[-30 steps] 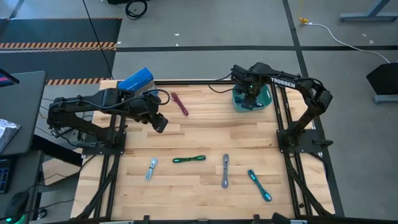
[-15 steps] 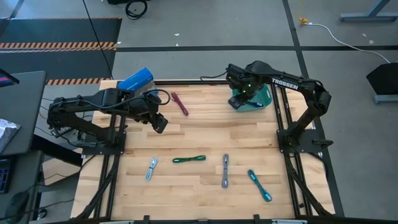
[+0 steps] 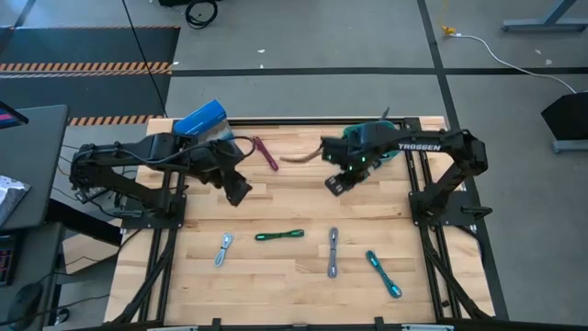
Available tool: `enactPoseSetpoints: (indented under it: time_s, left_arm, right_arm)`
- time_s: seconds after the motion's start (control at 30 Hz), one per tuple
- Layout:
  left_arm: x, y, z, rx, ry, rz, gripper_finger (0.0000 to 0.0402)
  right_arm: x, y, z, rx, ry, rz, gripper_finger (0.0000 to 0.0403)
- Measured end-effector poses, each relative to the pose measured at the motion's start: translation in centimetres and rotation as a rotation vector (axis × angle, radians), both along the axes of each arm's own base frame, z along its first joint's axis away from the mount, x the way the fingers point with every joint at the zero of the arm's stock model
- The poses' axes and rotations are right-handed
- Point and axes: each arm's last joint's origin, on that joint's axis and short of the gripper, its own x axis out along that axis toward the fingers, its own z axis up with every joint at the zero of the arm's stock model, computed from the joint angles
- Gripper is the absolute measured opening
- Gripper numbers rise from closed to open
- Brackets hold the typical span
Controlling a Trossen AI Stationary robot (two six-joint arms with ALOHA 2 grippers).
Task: Pick and place USB-C Cables
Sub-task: Put the blue charger cable into the green bin
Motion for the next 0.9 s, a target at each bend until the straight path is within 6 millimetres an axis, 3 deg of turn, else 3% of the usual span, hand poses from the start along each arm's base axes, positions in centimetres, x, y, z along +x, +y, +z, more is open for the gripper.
enactPoseSetpoints:
  time_s: [0.27, 0.57, 0.77, 0.9]
  left_arm:
    - [0.2, -2.2, 0.4, 0.047, -0.054, -0.147, 0.0183]
    - [0.2, -4.2, 0.7, -0.001, -0.099, -0.183, 0.0183]
    - [0.5, -5.0, 1.1, -0.075, -0.165, -0.149, 0.0183]
    - [0.5, -5.3, 1.2, -0.072, -0.174, -0.147, 0.0183]
  right_arm:
    - [0.0, 7.3, 0.1, 0.12, 0.036, 0.099, 0.0145]
    - [-1.8, 14.2, -0.2, 0.088, 0.1, 0.104, 0.0144]
    - [-3.5, 18.1, -1.5, -0.002, 0.093, 0.086, 0.0145]
    - [-4.9, 19.6, -3.7, -0.039, 0.144, 0.106, 0.0153]
